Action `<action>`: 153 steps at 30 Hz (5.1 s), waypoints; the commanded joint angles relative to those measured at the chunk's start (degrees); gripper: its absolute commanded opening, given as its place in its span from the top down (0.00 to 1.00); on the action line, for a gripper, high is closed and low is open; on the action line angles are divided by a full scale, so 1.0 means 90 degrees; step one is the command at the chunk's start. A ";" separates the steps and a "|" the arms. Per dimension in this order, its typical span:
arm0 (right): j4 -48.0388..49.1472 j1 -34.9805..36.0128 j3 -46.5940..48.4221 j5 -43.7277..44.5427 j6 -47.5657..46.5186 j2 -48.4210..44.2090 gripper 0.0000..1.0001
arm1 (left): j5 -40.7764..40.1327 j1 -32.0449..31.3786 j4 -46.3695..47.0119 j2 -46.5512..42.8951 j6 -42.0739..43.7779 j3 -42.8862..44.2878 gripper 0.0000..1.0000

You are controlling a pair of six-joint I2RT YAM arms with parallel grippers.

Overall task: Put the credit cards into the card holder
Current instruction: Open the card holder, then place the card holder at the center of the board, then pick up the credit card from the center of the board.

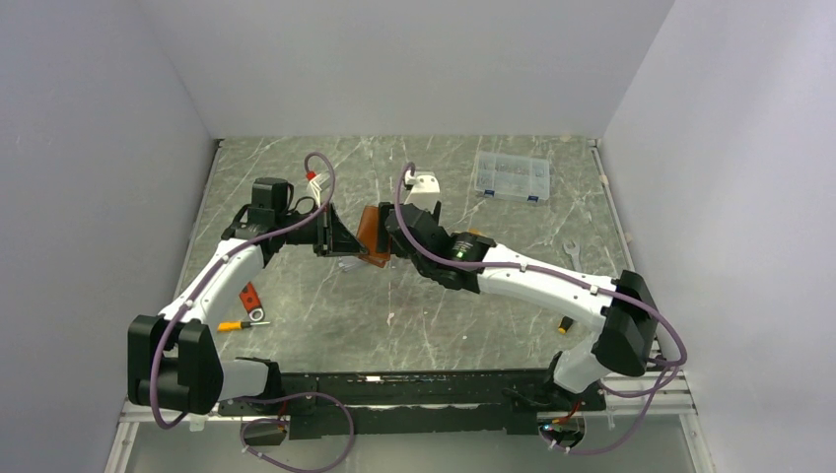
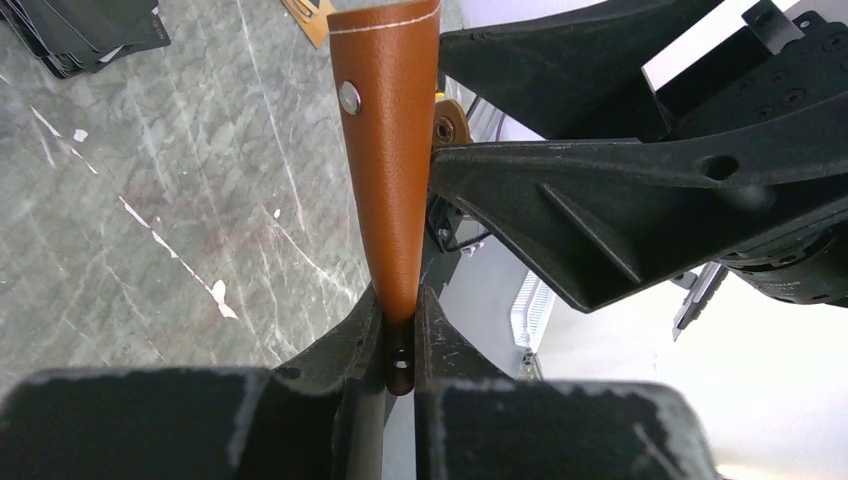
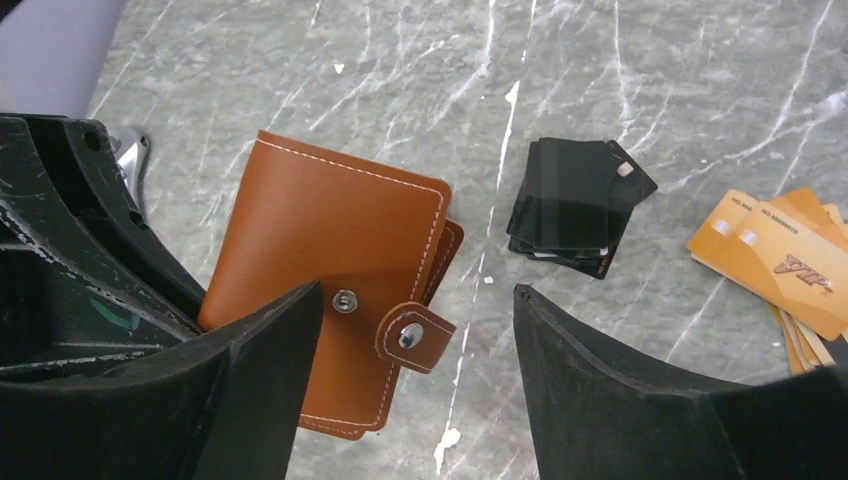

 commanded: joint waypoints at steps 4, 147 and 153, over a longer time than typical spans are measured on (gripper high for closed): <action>-0.0333 -0.0095 -0.0210 0.0040 0.0551 -0.0281 0.38 | 0.0170 -0.0016 0.0120 0.0011 0.0189 0.0296 1.00; 0.3619 -0.2228 -0.0391 -0.5982 0.0377 0.3730 0.43 | -0.4077 -0.0200 -0.0020 0.3215 0.6260 0.1498 0.39; 0.3501 -0.2235 -0.0379 -0.5860 0.0359 0.3769 0.47 | -0.4046 -0.0221 -0.0360 0.3621 0.6353 0.1951 0.41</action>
